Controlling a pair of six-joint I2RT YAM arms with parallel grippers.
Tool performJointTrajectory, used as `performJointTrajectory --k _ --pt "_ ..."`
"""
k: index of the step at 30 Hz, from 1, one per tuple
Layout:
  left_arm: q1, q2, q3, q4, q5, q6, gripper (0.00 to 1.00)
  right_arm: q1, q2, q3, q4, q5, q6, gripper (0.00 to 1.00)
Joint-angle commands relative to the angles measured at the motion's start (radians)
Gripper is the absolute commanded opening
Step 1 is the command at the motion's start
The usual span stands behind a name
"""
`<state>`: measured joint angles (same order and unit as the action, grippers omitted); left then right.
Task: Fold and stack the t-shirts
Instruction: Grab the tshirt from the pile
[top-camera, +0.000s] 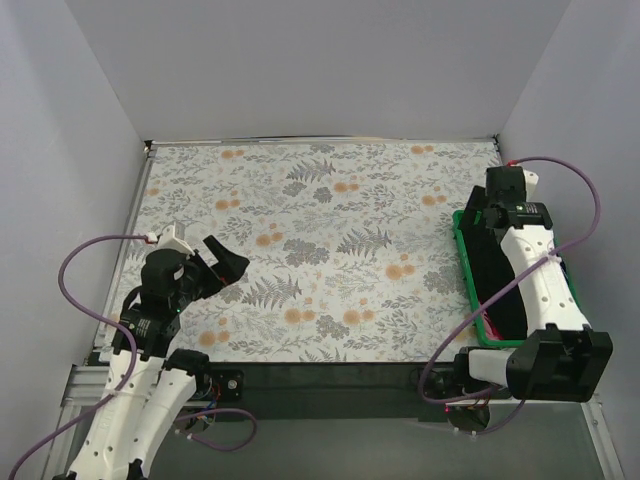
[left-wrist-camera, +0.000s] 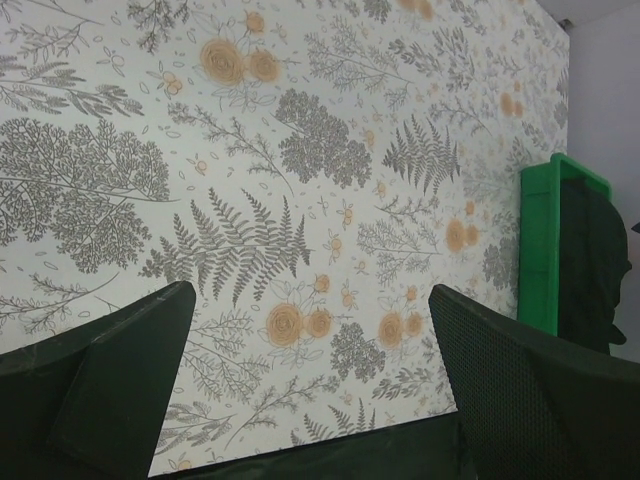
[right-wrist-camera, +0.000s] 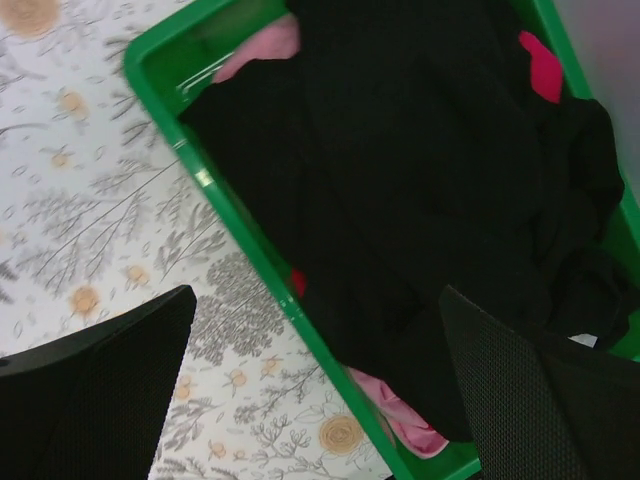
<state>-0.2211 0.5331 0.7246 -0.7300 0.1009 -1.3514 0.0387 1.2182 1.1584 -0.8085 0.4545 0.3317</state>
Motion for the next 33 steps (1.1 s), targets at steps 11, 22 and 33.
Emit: performJointTrajectory --k 11,22,33 --pt "-0.044 -0.076 -0.091 0.050 0.033 -0.038 0.98 -0.315 0.147 -0.109 0.287 -0.178 0.026 0.87" --pt "-0.044 0.036 -0.059 -0.012 0.008 -0.040 0.98 -0.336 0.184 -0.167 0.348 -0.165 -0.033 0.47" --pt "-0.052 0.074 -0.060 0.014 0.005 -0.038 0.96 -0.280 0.100 -0.112 0.319 -0.214 -0.063 0.01"
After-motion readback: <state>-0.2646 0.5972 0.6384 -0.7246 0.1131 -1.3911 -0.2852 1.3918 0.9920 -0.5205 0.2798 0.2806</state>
